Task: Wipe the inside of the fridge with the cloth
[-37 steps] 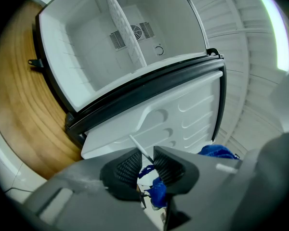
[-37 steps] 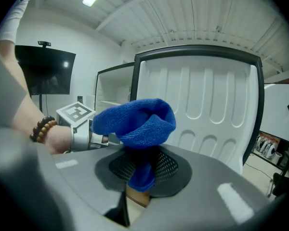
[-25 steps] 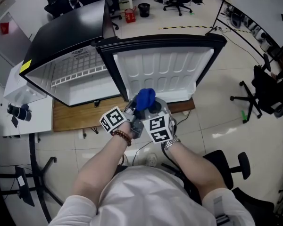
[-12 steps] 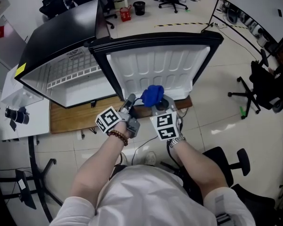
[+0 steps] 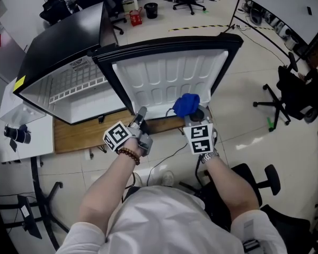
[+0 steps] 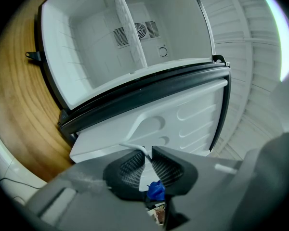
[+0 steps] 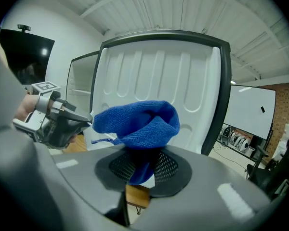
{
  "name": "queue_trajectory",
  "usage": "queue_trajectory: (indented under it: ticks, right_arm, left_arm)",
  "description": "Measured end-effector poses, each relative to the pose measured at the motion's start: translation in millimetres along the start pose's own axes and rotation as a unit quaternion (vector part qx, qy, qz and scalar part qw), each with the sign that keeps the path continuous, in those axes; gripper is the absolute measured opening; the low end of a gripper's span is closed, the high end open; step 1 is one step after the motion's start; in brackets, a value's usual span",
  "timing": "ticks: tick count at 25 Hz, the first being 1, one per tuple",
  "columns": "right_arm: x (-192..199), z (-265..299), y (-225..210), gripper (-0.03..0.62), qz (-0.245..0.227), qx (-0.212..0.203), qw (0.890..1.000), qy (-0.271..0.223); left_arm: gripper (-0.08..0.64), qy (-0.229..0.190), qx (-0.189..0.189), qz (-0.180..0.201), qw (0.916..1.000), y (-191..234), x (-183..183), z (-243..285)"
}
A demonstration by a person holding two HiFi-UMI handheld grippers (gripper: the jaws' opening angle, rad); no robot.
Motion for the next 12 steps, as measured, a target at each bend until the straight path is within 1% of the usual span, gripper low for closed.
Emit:
queue_trajectory:
  ticks: [12]
  right_arm:
    - [20.1,-29.8,-70.4,0.066,0.011,0.069,0.997,0.015]
  left_arm:
    - [0.040,-0.002,-0.002,-0.001,1.0000,1.6,-0.7,0.3]
Point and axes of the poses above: the fingertips, and each gripper's own axes: z forward along the fingers, y to its left, x out of its underside, the point moved 1 cm from there along -z, backward along the fingers, and after that the axes turned 12 degrees about -x, right-handed, at the moved point
